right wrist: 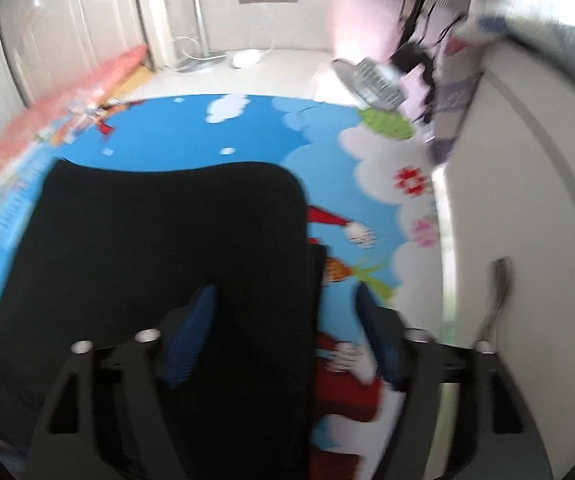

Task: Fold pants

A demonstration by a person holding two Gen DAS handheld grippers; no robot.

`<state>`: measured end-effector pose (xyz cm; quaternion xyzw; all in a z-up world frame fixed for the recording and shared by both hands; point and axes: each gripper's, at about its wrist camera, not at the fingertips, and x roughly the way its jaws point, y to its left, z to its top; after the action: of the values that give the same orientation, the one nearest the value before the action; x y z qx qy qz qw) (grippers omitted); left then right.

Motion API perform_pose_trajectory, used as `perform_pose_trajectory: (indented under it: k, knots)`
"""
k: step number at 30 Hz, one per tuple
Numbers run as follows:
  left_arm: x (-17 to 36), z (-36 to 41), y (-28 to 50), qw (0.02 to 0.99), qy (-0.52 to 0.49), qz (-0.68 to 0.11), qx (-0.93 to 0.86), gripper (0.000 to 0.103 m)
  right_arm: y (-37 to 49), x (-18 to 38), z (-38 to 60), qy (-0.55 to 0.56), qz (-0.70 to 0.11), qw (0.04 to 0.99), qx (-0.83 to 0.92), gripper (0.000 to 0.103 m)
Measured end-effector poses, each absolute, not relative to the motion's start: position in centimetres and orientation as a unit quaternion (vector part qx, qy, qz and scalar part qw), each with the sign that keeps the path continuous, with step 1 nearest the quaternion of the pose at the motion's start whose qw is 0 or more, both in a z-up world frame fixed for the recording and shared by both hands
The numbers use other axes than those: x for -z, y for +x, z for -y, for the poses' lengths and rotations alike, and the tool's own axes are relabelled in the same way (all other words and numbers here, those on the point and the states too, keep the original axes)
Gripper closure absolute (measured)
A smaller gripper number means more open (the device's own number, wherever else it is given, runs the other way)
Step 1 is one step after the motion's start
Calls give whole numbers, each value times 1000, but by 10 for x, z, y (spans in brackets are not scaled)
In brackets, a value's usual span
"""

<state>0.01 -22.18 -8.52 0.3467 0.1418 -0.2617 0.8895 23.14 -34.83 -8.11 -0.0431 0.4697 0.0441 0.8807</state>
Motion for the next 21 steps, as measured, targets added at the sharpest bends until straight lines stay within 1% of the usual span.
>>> perform_pose_trajectory:
  k: [2, 3, 4, 5, 7, 9, 10, 12, 13, 16, 19, 20, 21]
  knots:
    - [62, 171, -11, 911, 273, -154, 267, 27, 225, 71, 343, -78, -457, 886, -12, 26]
    - [56, 146, -13, 921, 248, -160, 255, 27, 221, 62, 340, -94, -445, 890, 7, 26]
    - [54, 125, -15, 928, 232, -167, 239, 27, 217, 53, 337, -112, -428, 896, 31, 23]
    - [53, 111, -17, 933, 221, -172, 227, 30, 208, 38, 333, -129, -402, 904, 63, 19]
    - [58, 68, -17, 938, 194, -197, 207, 36, 192, 15, 323, -134, -366, 917, 85, 16]
    - [65, 39, -19, 934, 172, -233, 211, 48, 177, -6, 303, -114, -345, 931, 43, 16]
    - [70, 30, -23, 928, 166, -249, 220, 52, 174, -10, 290, -102, -350, 931, 8, 16]
    - [77, 17, -22, 917, 170, -268, 241, 65, 178, -5, 251, -70, -392, 914, -80, 16]
    - [81, 15, -9, 912, 171, -276, 251, 67, 182, 0, 231, -69, -408, 904, -106, 16]
    - [96, 15, -3, 903, 155, -291, 274, 67, 195, 21, 179, -98, -444, 878, -150, 18]
    - [107, 17, 2, 903, 181, -283, 269, 67, 214, 41, 134, -128, -468, 857, -172, 22]
    - [109, 18, 7, 903, 190, -282, 262, 69, 218, 48, 122, -140, -476, 852, -170, 25]
    - [113, 23, 14, 900, 192, -285, 267, 81, 226, 58, 111, -163, -483, 844, -166, 27]
